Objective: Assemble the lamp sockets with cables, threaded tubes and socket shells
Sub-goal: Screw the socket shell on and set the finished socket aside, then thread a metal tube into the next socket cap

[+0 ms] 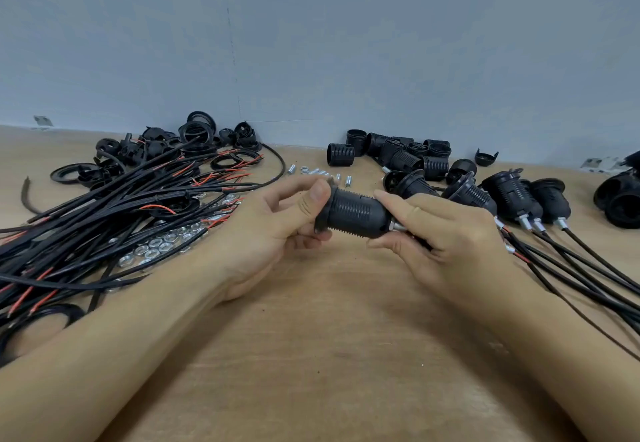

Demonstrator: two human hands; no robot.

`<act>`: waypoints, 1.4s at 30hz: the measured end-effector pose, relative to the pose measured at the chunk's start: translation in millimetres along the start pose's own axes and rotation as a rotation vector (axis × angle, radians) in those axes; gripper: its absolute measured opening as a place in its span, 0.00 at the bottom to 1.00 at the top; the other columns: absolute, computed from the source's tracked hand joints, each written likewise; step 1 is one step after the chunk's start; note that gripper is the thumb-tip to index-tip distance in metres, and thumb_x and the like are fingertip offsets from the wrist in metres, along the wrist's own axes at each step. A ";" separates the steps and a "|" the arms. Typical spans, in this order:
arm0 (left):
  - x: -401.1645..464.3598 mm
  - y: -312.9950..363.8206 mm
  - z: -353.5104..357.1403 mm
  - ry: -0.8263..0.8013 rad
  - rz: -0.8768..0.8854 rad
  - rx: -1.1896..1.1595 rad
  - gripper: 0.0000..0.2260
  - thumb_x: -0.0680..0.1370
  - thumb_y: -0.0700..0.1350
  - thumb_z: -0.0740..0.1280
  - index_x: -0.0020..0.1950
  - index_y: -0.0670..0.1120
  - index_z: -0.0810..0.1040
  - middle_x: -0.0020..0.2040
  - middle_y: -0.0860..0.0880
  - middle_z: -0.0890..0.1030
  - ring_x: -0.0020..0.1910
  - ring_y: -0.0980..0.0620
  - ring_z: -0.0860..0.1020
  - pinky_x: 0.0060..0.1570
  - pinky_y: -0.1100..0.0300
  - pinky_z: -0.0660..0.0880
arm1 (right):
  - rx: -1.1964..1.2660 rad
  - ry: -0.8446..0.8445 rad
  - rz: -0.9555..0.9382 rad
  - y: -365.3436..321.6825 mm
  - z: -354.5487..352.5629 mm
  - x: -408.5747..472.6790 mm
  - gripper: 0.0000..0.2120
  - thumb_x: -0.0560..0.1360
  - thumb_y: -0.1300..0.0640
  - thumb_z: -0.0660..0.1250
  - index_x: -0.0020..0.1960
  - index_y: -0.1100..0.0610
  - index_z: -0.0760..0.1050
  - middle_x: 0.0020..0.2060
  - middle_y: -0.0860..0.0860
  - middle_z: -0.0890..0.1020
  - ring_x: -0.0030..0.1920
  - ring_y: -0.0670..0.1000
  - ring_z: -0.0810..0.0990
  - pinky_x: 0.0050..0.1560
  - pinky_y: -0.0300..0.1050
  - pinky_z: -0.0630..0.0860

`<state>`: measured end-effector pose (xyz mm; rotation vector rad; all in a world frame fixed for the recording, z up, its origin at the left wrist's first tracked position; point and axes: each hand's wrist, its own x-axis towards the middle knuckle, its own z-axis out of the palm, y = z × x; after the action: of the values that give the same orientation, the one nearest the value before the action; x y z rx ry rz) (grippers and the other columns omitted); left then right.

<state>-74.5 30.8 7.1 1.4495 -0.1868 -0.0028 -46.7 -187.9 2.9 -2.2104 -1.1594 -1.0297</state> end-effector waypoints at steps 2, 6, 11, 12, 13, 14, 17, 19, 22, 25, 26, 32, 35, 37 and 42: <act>1.1 2.6 -6.7 -0.033 0.046 0.025 0.18 0.68 0.51 0.78 0.57 0.52 0.83 0.52 0.44 0.83 0.47 0.51 0.81 0.48 0.57 0.79 | 0.168 -0.057 0.130 -0.9 -1.6 0.7 0.14 0.74 0.50 0.71 0.55 0.58 0.81 0.36 0.49 0.78 0.36 0.44 0.72 0.39 0.31 0.67; 2.4 7.6 -12.5 -0.150 0.164 0.071 0.22 0.69 0.38 0.73 0.63 0.48 0.80 0.60 0.47 0.83 0.62 0.50 0.79 0.56 0.59 0.77 | 0.269 -0.056 0.262 0.7 0.2 0.8 0.13 0.75 0.49 0.69 0.56 0.53 0.81 0.37 0.41 0.78 0.37 0.41 0.75 0.39 0.29 0.66; 3.5 14.1 -12.8 0.047 0.213 -0.227 0.14 0.76 0.48 0.65 0.58 0.44 0.81 0.36 0.47 0.84 0.61 0.44 0.80 0.62 0.48 0.71 | 0.297 -0.085 0.333 1.4 2.3 -0.5 0.13 0.74 0.50 0.69 0.57 0.52 0.82 0.37 0.39 0.80 0.38 0.41 0.77 0.40 0.29 0.66; 4.0 13.7 -12.5 0.101 0.208 -0.250 0.13 0.76 0.49 0.64 0.55 0.44 0.82 0.31 0.47 0.82 0.59 0.44 0.81 0.61 0.49 0.71 | 0.342 -0.085 0.366 0.7 3.5 -0.6 0.13 0.74 0.51 0.68 0.57 0.51 0.81 0.36 0.37 0.79 0.37 0.39 0.77 0.40 0.28 0.67; 4.3 11.9 -11.5 0.134 0.211 -0.206 0.13 0.75 0.49 0.65 0.53 0.44 0.82 0.32 0.47 0.82 0.58 0.44 0.82 0.60 0.50 0.72 | 0.389 -0.087 0.397 -0.2 5.0 -0.7 0.12 0.74 0.51 0.68 0.57 0.48 0.81 0.36 0.34 0.79 0.36 0.37 0.78 0.40 0.29 0.68; 4.5 9.0 -9.7 0.151 0.230 -0.118 0.12 0.73 0.49 0.66 0.53 0.46 0.82 0.38 0.46 0.84 0.58 0.45 0.81 0.59 0.50 0.73 | 0.413 -0.091 0.410 -1.3 6.7 -0.5 0.12 0.74 0.51 0.68 0.56 0.46 0.80 0.37 0.32 0.79 0.36 0.37 0.78 0.39 0.31 0.70; 4.3 1.1 -0.9 0.103 0.284 0.084 0.21 0.70 0.56 0.67 0.61 0.49 0.79 0.57 0.46 0.84 0.63 0.47 0.79 0.63 0.47 0.73 | 0.389 -0.088 0.400 -2.4 9.4 -0.5 0.12 0.74 0.52 0.68 0.57 0.48 0.81 0.38 0.35 0.80 0.35 0.37 0.78 0.38 0.37 0.72; 3.2 3.3 1.1 0.085 0.380 0.013 0.22 0.73 0.55 0.63 0.63 0.46 0.77 0.48 0.47 0.86 0.60 0.44 0.81 0.61 0.51 0.75 | 0.374 -0.084 0.414 -1.2 8.6 -1.2 0.13 0.74 0.52 0.68 0.58 0.49 0.81 0.39 0.37 0.80 0.35 0.37 0.78 0.38 0.38 0.72; 0.8 9.3 -5.3 0.221 0.524 -0.059 0.19 0.76 0.55 0.60 0.51 0.43 0.82 0.22 0.48 0.76 0.45 0.39 0.85 0.52 0.60 0.77 | 0.377 -0.093 0.437 -0.6 7.9 -2.3 0.13 0.74 0.52 0.69 0.58 0.49 0.81 0.38 0.36 0.79 0.36 0.39 0.78 0.38 0.46 0.78; 1.6 9.2 -5.4 0.255 0.513 0.066 0.20 0.75 0.57 0.60 0.53 0.45 0.81 0.35 0.46 0.84 0.49 0.43 0.83 0.52 0.54 0.75 | 0.391 -0.106 0.455 -0.4 7.5 -0.6 0.13 0.74 0.51 0.68 0.58 0.47 0.81 0.36 0.34 0.78 0.35 0.41 0.79 0.40 0.39 0.72; 2.2 7.5 -3.7 0.247 0.478 0.115 0.20 0.74 0.59 0.60 0.55 0.47 0.80 0.44 0.47 0.86 0.53 0.45 0.82 0.54 0.51 0.75 | 0.386 -0.113 0.450 -0.6 7.3 -0.2 0.13 0.74 0.51 0.68 0.58 0.47 0.81 0.36 0.34 0.78 0.35 0.41 0.79 0.40 0.38 0.71; 3.7 0.6 -0.9 0.102 0.288 0.180 0.27 0.70 0.65 0.59 0.65 0.54 0.75 0.63 0.52 0.81 0.67 0.56 0.75 0.68 0.47 0.69 | 0.384 -0.114 0.471 -0.2 5.9 -0.7 0.14 0.74 0.49 0.66 0.59 0.46 0.80 0.38 0.33 0.79 0.36 0.41 0.79 0.41 0.40 0.73; -0.7 7.8 -2.3 0.026 0.426 0.072 0.23 0.76 0.57 0.56 0.60 0.45 0.78 0.50 0.43 0.86 0.64 0.44 0.78 0.66 0.50 0.70 | 0.387 -0.106 0.458 -1.3 6.0 -1.0 0.14 0.73 0.50 0.67 0.58 0.47 0.81 0.39 0.35 0.80 0.37 0.40 0.79 0.41 0.44 0.76; -1.8 13.1 -6.0 0.093 0.492 -0.038 0.22 0.80 0.52 0.53 0.54 0.39 0.80 0.34 0.42 0.84 0.54 0.39 0.83 0.59 0.55 0.74 | 0.379 -0.109 0.442 -2.3 6.4 -1.1 0.14 0.74 0.51 0.67 0.59 0.48 0.81 0.39 0.36 0.80 0.37 0.40 0.79 0.41 0.49 0.79; 1.8 12.1 -8.7 0.211 0.451 0.044 0.19 0.78 0.56 0.58 0.48 0.44 0.82 0.34 0.43 0.84 0.46 0.42 0.82 0.50 0.50 0.73 | 0.189 0.003 0.283 -2.6 -4.2 5.1 0.11 0.76 0.56 0.69 0.57 0.58 0.80 0.39 0.49 0.80 0.38 0.50 0.77 0.41 0.47 0.74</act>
<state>-72.9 40.7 18.3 1.4142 -0.3378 0.5219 -48.7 -186.6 9.6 -2.1432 -0.8705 -0.7739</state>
